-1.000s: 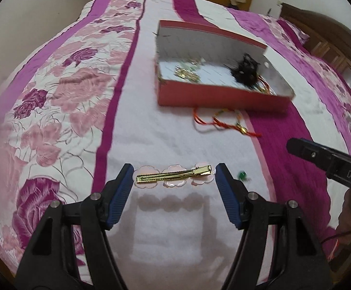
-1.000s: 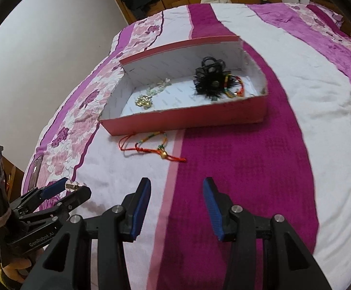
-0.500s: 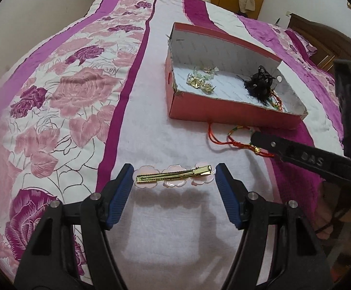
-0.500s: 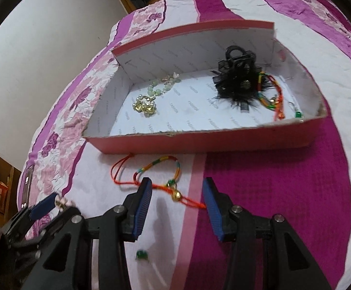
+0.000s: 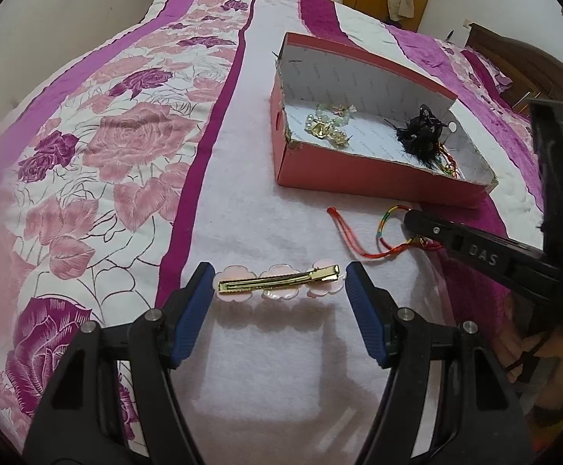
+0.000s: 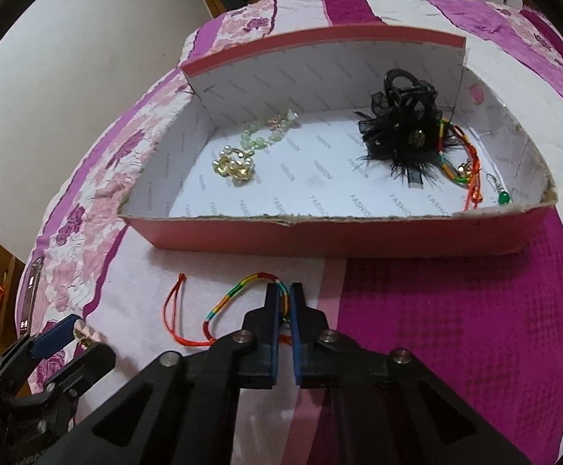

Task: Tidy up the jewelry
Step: 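Carry the hair clip with the left tool while the right tool carries the cord bracelet into the box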

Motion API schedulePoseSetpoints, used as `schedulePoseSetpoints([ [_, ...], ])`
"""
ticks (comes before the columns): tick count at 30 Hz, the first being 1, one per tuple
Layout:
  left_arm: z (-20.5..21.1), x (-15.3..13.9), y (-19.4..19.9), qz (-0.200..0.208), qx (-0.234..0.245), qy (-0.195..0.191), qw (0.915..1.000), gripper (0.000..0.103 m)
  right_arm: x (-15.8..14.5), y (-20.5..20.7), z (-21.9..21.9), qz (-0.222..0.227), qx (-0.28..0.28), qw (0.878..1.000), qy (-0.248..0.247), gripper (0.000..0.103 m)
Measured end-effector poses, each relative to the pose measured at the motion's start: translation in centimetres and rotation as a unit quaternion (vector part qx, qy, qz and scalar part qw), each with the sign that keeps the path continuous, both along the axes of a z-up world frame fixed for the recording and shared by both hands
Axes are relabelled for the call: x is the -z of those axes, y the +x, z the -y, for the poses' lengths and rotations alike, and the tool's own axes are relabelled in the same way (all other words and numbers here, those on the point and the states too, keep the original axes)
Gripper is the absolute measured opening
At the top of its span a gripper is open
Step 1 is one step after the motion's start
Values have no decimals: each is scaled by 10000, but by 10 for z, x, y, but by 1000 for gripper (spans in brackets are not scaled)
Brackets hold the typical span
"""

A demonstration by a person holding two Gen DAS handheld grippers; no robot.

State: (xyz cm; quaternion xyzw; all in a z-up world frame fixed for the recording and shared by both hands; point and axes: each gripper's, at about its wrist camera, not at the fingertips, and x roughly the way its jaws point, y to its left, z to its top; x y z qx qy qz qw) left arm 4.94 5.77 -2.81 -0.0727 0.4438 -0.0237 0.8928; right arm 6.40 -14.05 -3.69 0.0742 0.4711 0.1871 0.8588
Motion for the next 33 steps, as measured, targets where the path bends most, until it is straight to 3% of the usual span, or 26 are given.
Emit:
schedulePoseSetpoints([
  [20, 31, -45, -14, 512, 252, 97, 9983, 62, -63, -62, 71, 816, 205, 9952, 509, 6],
  [33, 50, -73, 0, 928, 445, 195, 9945, 62, -99, -65, 103, 1361, 561, 9868, 668, 6],
])
